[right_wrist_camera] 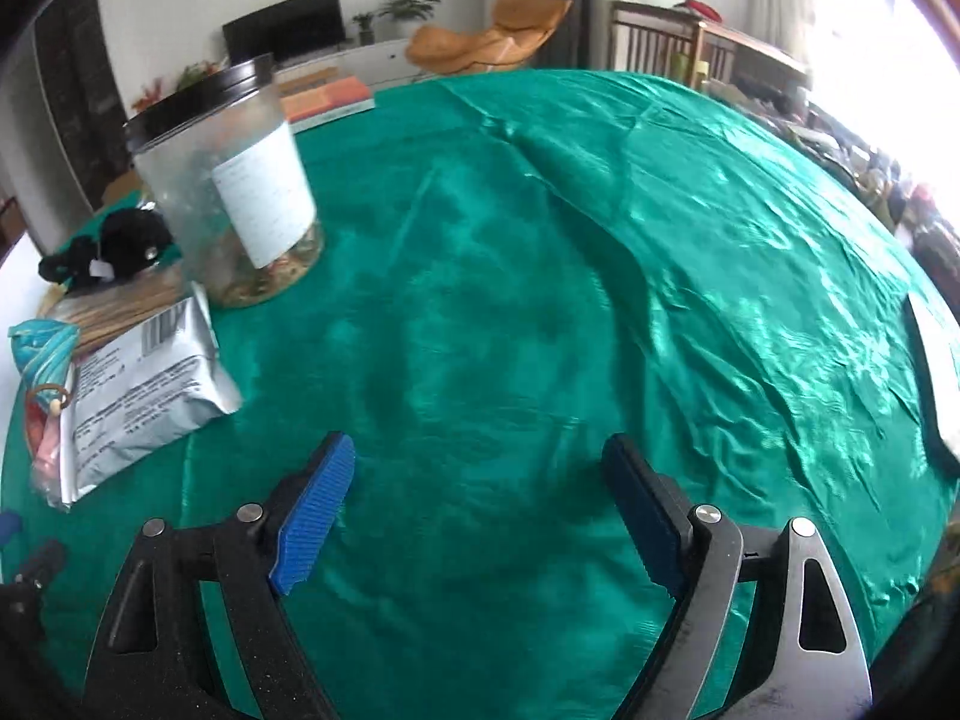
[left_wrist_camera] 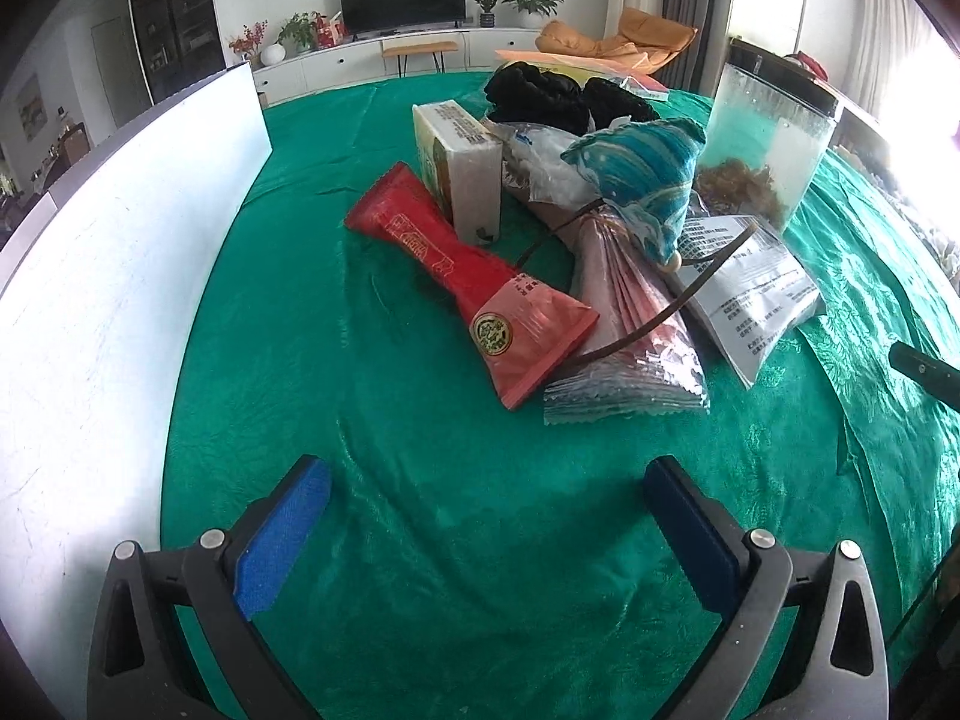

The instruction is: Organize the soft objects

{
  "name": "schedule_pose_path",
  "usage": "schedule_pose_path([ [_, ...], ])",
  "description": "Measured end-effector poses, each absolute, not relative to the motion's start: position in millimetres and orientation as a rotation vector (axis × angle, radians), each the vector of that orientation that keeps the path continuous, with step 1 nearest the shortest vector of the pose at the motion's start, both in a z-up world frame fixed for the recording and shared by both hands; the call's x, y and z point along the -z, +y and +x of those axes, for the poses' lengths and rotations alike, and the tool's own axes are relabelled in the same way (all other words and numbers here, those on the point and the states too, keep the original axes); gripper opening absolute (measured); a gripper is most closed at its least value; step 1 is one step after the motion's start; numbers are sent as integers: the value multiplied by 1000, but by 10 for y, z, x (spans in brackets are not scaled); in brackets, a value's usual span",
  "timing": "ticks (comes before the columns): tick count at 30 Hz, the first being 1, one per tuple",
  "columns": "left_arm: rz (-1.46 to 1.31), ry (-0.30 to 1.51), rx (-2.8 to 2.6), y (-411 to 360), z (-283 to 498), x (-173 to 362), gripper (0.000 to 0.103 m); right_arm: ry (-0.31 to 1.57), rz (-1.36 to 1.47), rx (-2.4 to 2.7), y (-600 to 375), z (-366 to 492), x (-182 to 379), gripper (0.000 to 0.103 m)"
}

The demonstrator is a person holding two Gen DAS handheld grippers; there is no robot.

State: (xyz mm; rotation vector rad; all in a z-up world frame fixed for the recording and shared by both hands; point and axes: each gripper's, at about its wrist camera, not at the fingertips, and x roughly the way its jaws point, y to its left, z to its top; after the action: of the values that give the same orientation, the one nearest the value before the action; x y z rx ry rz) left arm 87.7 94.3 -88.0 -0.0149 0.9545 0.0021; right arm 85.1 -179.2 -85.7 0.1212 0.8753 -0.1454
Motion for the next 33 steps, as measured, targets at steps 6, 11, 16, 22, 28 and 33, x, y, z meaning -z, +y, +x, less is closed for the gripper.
schedule_pose_path([
  [6, 24, 957, 74, 720, 1150, 873, 103, 897, 82, 155, -1760, 906, 862, 88],
  [11, 24, 954, 76, 703, 1220, 865, 103, 896, 71, 133, -1759, 857, 844, 89],
  [16, 23, 950, 73, 707, 1204, 871, 103, 896, 67, 131, -1751, 868, 844, 89],
  [22, 23, 949, 73, 707, 1205, 871, 103, 896, 68, 131, -1748, 871, 844, 89],
  [28, 23, 949, 73, 708, 1204, 871, 103, 896, 68, 131, -1748, 870, 842, 89],
  [33, 23, 949, 73, 708, 1204, 871, 103, 896, 68, 131, -1749, 870, 842, 89],
])
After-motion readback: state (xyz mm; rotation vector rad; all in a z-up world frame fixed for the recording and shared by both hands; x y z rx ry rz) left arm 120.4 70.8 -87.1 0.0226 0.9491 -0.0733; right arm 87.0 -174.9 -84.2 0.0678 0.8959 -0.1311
